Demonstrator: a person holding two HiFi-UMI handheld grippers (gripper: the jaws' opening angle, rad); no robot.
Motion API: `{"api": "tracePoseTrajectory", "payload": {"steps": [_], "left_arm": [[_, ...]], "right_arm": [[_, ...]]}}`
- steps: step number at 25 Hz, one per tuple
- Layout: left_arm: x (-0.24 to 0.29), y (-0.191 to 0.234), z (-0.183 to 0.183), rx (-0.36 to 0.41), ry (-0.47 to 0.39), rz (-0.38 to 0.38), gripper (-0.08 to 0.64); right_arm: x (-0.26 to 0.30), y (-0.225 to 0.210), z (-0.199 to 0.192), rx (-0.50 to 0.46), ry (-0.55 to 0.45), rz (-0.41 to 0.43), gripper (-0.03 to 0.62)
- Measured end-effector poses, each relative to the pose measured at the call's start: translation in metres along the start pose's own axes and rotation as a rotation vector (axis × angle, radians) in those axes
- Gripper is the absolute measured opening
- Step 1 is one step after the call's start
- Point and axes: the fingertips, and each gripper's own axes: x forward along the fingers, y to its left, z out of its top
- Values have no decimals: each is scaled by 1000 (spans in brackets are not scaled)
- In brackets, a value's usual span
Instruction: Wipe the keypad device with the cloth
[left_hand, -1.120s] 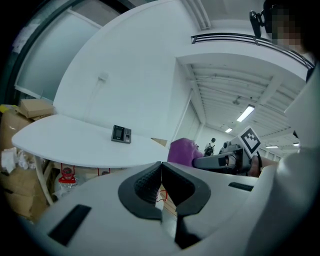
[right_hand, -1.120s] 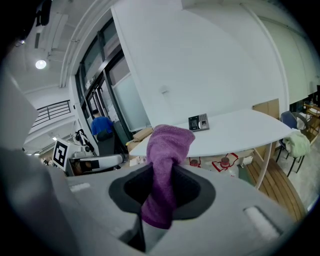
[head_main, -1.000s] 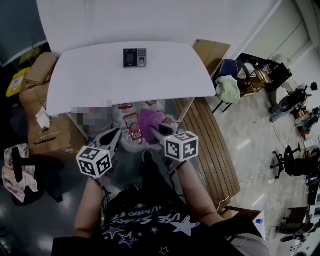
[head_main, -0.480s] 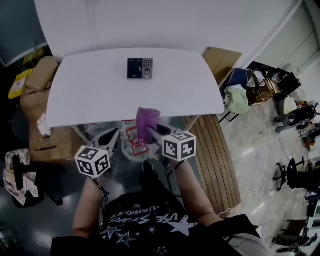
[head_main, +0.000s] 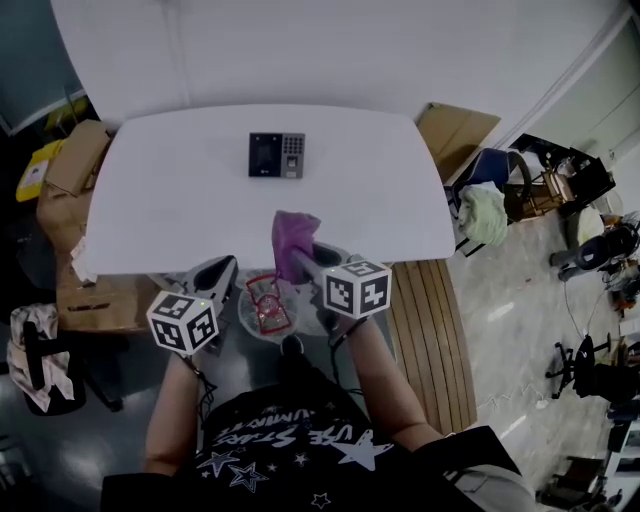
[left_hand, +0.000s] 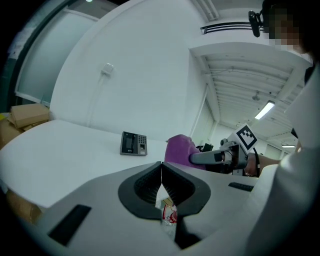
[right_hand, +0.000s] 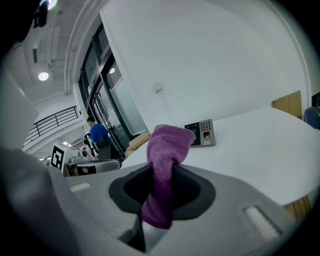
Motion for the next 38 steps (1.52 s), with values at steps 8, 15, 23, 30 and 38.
{"api": "tracePoseTrajectory", "payload": {"steps": [8, 15, 23, 30, 38], "left_arm": [[49, 6, 18, -1, -5, 49, 8], [84, 7, 35, -1, -23, 90, 8], [87, 20, 37, -9, -7, 124, 8], [104, 39, 44, -4, 4, 80, 8], [129, 79, 68, 1, 7, 11, 8]], "right_arm": [[14, -49, 26, -6, 14, 36, 98], [27, -83, 43, -21, 28, 75, 98], [39, -93, 48, -13, 36, 93, 98], [54, -99, 51, -4, 34, 53, 98], [85, -109, 73, 13, 18, -22, 98]]}}
